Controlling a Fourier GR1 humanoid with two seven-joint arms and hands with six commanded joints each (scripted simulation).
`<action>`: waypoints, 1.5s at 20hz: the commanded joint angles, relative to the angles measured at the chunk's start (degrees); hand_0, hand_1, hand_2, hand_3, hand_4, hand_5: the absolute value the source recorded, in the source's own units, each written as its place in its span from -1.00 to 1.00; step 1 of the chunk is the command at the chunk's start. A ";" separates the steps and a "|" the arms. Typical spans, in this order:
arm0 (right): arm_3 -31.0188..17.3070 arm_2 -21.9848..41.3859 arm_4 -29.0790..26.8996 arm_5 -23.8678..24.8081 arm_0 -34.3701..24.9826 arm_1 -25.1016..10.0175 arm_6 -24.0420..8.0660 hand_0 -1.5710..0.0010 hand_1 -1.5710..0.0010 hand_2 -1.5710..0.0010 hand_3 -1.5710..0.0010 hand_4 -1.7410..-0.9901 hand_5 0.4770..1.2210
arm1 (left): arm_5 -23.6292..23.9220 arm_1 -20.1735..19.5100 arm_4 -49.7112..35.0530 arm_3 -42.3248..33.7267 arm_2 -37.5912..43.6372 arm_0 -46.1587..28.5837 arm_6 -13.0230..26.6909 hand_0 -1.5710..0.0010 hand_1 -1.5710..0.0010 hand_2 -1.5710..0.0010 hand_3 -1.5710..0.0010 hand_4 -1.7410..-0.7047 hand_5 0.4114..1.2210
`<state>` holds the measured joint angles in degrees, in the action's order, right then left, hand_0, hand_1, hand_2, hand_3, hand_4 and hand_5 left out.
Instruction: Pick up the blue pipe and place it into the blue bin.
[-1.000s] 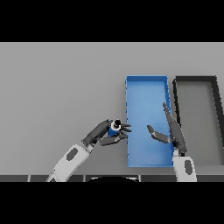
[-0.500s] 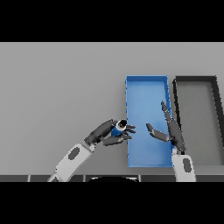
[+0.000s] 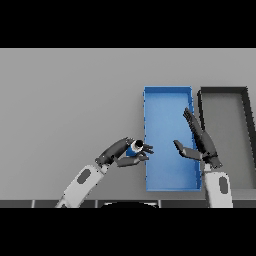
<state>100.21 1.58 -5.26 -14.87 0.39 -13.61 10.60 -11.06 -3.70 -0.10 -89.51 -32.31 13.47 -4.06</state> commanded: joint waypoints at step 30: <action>5.31 19.74 -12.79 -18.21 -28.03 -1.74 -28.29 0.49 0.44 0.45 0.61 0.17 -0.88 | -7.92 4.67 3.26 0.47 5.71 -1.19 2.72 -1.00 -1.00 -0.96 -0.66 -0.65 1.00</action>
<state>105.51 21.30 -18.01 -33.03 -27.67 -15.32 -17.78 -19.06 0.99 3.21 -89.04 -26.60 12.31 -1.21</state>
